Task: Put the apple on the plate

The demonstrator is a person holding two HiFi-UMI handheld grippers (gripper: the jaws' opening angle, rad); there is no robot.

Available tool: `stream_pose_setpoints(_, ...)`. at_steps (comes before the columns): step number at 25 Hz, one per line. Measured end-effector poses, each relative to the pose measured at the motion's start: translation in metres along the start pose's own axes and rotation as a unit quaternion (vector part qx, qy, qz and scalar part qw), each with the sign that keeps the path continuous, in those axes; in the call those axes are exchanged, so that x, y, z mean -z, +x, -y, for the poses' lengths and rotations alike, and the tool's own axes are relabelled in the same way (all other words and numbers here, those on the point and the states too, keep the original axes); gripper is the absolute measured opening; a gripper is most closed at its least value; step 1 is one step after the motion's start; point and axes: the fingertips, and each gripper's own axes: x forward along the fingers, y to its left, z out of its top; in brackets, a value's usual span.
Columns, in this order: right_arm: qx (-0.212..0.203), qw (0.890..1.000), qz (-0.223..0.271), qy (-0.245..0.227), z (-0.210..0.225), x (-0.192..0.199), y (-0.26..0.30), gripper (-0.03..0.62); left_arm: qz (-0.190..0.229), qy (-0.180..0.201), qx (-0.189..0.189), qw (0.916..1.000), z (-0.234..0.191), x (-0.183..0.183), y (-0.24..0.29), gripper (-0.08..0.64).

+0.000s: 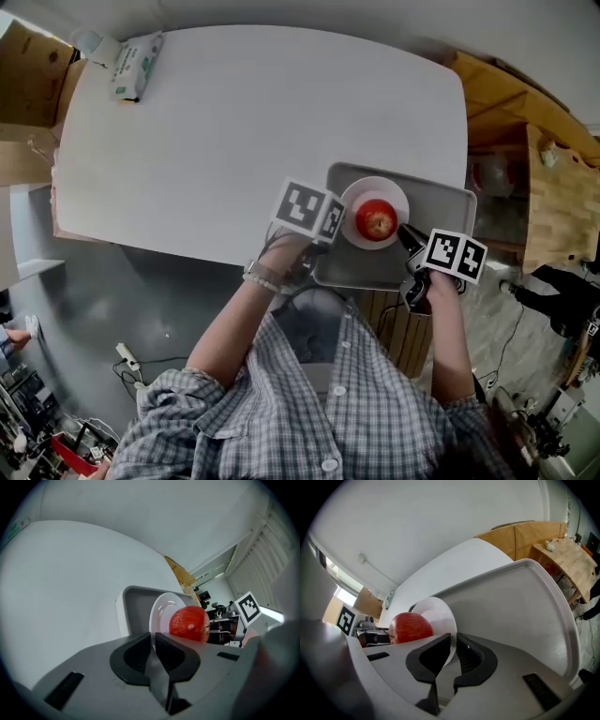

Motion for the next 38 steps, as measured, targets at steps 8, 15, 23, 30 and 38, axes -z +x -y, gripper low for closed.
stream_pose_setpoints(8,0.008,1.000,0.004,0.002,0.012,0.004,0.006,0.049,-0.009,0.030,-0.010,0.9994,0.006,-0.002,0.008,0.037)
stream_pose_setpoints(15,0.008,1.000,0.013,0.003,0.015,0.004,0.007,0.049,0.000,0.036,0.010,0.9993,0.012,-0.004,0.010,0.041)
stream_pose_setpoints(23,0.008,1.000,0.022,-0.005,0.015,0.002,0.007,0.049,0.013,0.027,0.042,0.9987,0.018,-0.002,0.006,0.103)
stream_pose_setpoints(30,0.012,0.999,0.033,-0.018,0.015,-0.002,0.005,0.049,0.029,0.031,0.043,0.9982,0.022,-0.006,-0.003,0.106)
stream_pose_setpoints(38,0.030,0.996,0.072,-0.043,0.015,-0.005,0.004,0.049,0.071,0.042,0.034,0.9960,0.018,-0.005,-0.030,0.104)
